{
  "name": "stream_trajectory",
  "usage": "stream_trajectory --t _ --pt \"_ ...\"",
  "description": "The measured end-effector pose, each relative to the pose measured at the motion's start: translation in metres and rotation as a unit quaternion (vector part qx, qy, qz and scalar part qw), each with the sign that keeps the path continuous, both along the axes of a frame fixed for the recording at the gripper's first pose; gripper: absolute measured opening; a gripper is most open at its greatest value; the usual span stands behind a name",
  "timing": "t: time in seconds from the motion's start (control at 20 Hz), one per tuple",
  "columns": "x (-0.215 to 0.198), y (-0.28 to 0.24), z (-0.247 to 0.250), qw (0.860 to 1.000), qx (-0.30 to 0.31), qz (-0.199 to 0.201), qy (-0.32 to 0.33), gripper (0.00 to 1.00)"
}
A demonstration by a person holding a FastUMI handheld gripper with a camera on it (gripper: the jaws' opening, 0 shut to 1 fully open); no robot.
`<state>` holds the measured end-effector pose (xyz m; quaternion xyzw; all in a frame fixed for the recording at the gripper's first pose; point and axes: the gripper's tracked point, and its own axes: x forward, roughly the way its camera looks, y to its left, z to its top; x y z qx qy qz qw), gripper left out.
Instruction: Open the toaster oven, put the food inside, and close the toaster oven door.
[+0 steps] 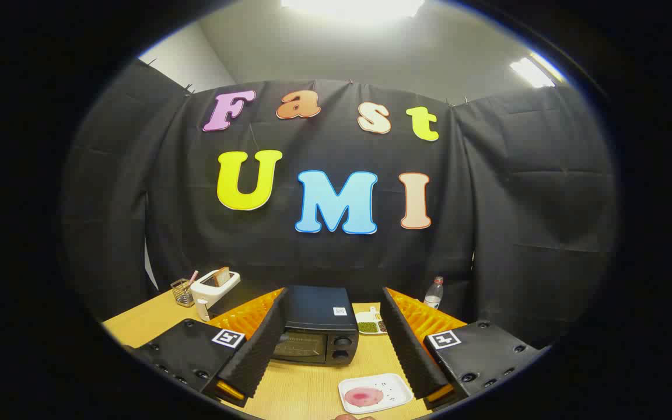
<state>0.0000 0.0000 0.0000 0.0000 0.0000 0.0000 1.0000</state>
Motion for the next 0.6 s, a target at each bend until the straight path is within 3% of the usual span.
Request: stream_trajectory --t 0.6 --pt "-0.0041 0.0040 -0.0058 1.000 0.001 -0.003 0.006 0.98"
